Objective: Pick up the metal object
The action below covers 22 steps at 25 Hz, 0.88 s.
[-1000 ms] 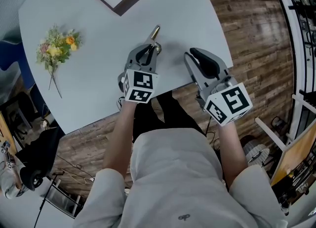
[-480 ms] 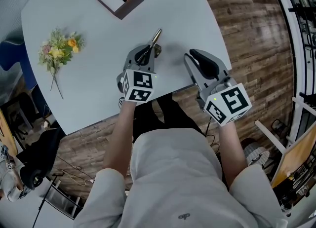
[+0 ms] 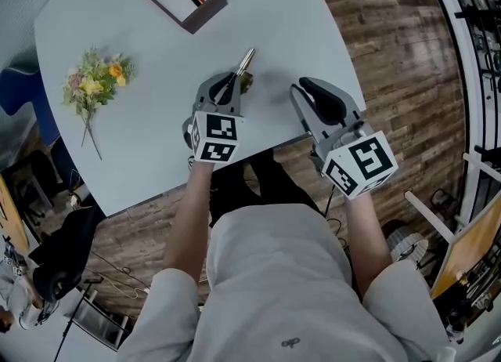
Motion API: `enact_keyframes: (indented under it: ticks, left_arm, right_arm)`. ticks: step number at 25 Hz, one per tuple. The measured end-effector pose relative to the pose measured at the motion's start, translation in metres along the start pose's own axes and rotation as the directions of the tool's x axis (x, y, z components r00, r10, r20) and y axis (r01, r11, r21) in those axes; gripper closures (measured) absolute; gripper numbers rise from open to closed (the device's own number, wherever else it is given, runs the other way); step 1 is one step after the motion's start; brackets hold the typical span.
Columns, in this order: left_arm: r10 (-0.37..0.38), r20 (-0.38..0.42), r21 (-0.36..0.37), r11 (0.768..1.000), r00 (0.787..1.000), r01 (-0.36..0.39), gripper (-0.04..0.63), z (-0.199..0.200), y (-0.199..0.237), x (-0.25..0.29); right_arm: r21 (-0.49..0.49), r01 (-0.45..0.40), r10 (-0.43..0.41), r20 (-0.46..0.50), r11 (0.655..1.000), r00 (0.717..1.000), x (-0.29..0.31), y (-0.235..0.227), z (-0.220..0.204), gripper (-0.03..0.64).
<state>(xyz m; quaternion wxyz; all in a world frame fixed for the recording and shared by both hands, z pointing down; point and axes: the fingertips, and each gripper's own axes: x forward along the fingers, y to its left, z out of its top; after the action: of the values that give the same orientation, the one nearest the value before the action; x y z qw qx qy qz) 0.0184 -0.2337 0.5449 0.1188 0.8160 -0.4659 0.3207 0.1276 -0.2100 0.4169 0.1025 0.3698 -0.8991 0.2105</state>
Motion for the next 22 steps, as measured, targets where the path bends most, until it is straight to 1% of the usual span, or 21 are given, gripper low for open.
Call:
enact_keyframes:
  ticks: [4, 13, 22]
  left_arm:
    - [0.002, 0.032, -0.028, 1.0, 0.999, -0.001, 0.571, 0.004, 0.006, -0.009]
    - [-0.005, 0.117, -0.125, 0.992, 0.993, 0.019, 0.571, 0.014, 0.024, -0.048]
    - [-0.02, 0.208, -0.234, 0.97, 0.978, 0.07, 0.571, 0.019, 0.046, -0.106]
  right_arm:
    - [-0.008, 0.007, -0.007, 0.009, 1.0, 1.0, 0.001, 0.007, 0.003, 0.543]
    - [-0.013, 0.033, -0.032, 0.042, 0.999, 0.999, -0.001, 0.032, 0.01, 0.543]
    - [-0.017, 0.076, -0.075, 0.073, 0.997, 0.994, -0.005, 0.073, 0.012, 0.545]
